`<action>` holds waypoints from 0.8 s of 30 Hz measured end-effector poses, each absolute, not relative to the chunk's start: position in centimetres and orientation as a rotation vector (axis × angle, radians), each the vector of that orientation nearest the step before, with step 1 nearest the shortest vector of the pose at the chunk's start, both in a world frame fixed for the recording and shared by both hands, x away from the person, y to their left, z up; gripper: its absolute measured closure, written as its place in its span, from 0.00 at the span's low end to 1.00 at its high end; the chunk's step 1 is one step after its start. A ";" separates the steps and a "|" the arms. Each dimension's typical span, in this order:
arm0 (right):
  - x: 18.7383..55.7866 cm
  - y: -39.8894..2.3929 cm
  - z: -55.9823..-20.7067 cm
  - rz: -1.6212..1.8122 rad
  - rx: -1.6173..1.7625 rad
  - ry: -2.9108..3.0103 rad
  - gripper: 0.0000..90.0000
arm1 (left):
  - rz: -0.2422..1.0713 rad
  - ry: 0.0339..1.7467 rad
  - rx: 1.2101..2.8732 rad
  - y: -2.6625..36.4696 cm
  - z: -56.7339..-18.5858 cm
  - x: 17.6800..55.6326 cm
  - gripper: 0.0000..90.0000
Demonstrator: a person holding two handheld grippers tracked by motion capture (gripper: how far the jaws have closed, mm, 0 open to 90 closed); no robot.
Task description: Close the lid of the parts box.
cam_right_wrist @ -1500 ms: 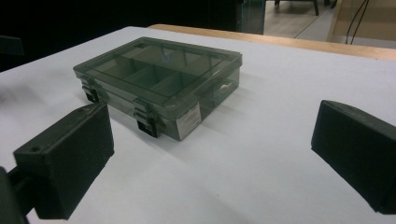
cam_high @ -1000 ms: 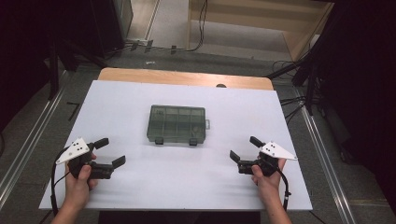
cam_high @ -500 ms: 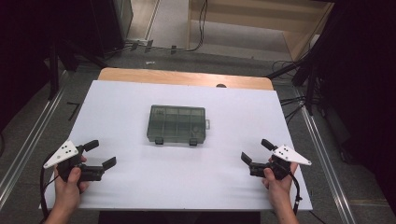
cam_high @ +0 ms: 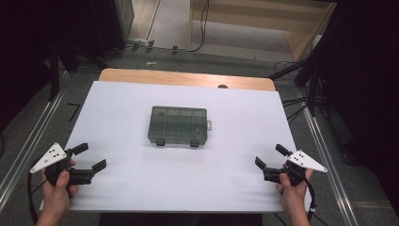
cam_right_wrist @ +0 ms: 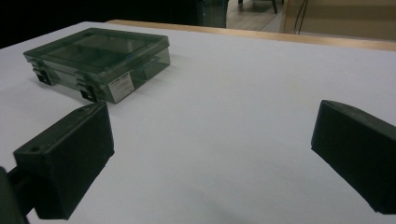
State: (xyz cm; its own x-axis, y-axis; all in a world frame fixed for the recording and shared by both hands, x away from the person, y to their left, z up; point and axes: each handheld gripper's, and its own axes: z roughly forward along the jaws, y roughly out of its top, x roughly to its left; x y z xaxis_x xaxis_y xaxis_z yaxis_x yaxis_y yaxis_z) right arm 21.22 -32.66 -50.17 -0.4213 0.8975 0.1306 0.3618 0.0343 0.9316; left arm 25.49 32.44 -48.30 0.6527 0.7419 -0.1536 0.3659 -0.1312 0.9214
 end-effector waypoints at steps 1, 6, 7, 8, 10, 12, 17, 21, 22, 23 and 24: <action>21.2 -32.8 -50.2 1.385 1.274 1.811 0.00 | 0.419 0.901 1.740 32.6 -48.3 25.5 0.00; 21.1 -33.7 -50.3 1.391 1.292 1.780 0.00 | 0.448 0.908 1.742 32.9 -48.4 25.5 0.00; 21.0 -33.8 -50.3 1.388 1.297 1.773 0.00 | 0.452 0.905 1.748 32.9 -48.5 25.5 0.00; 21.0 -34.0 -50.4 1.384 1.294 1.768 0.00 | 0.453 0.905 1.750 32.9 -48.5 25.5 0.00; 20.9 -34.2 -50.5 1.380 1.294 1.759 0.00 | 0.459 0.901 1.755 32.7 -48.5 25.5 0.00; 20.9 -34.5 -50.7 1.377 1.293 1.749 0.00 | 0.456 0.896 1.753 32.6 -48.5 25.5 0.00; 20.9 -35.1 -51.2 1.378 1.324 1.726 0.00 | 0.468 0.896 1.764 32.5 -48.6 25.4 0.00; 20.7 -35.3 -51.2 1.387 1.324 1.718 0.00 | 0.471 0.899 1.770 32.4 -48.7 25.3 0.00; 20.7 -35.3 -51.2 1.392 1.323 1.717 0.00 | 0.470 0.901 1.771 32.4 -48.7 25.3 0.00; 20.7 -35.3 -51.2 1.395 1.324 1.717 0.00 | 0.468 0.901 1.769 32.5 -48.7 25.4 0.00; 20.7 -35.3 -51.2 1.396 1.323 1.717 0.00 | 0.466 0.902 1.766 32.5 -48.7 25.4 0.00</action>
State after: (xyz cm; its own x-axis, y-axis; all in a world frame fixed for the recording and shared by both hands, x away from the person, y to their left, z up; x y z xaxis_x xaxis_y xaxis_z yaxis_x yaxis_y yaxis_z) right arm 20.74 -35.32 -51.21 -0.3597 0.9197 0.1576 0.3418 -0.0273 0.9394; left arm 25.37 32.47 -48.73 0.6400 0.7608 -0.1077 0.3521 -0.1658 0.9212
